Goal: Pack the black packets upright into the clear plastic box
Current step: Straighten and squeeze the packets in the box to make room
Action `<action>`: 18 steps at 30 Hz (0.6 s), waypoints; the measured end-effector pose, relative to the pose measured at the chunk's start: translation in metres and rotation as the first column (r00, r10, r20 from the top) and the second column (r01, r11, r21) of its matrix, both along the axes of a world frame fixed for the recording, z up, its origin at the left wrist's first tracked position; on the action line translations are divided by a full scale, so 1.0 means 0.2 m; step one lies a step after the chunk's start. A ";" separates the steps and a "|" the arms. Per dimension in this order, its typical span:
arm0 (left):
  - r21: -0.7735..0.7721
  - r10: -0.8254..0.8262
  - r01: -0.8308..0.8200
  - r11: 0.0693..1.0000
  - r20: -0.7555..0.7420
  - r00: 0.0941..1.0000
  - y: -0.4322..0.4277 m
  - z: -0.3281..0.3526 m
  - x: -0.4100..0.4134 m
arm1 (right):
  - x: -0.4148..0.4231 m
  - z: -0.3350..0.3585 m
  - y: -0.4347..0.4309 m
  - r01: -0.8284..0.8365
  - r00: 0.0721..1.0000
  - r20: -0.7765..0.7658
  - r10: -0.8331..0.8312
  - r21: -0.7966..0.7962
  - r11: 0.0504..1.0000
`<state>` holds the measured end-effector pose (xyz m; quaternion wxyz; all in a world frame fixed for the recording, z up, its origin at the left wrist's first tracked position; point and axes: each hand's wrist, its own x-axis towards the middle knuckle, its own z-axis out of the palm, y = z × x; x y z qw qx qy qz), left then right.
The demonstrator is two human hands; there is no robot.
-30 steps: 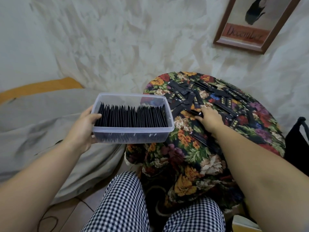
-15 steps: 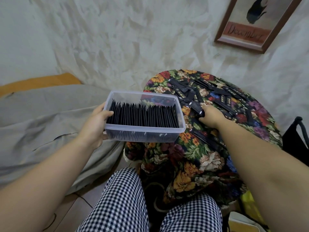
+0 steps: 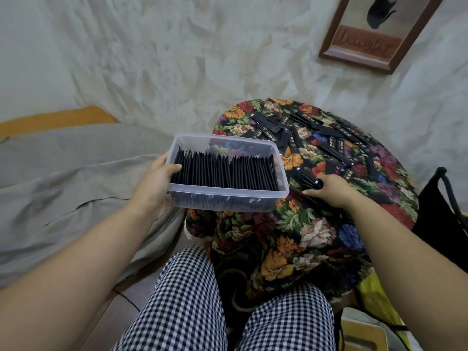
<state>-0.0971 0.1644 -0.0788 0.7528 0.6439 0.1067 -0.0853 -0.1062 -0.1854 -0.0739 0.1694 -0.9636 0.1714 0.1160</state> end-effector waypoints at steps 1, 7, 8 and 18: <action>-0.001 0.004 -0.004 1.000 0.003 1.000 0.00 0.00 0.00 | 0.00 0.00 0.01 -0.010 1.000 0.007 0.010 -0.016 1.000; -0.030 0.008 -0.008 1.000 0.007 1.000 -0.02 0.01 -0.02 | -0.06 0.03 0.04 -0.053 0.998 -0.031 0.055 0.065 0.996; -0.036 0.006 -0.006 0.999 0.005 1.000 -0.02 0.01 -0.03 | -0.07 0.02 0.05 -0.071 0.997 -0.041 0.072 0.036 0.997; -0.020 -0.006 0.007 1.000 0.035 0.999 -0.06 0.02 -0.02 | -0.08 -0.02 0.03 -0.039 0.994 0.104 0.046 -0.069 0.997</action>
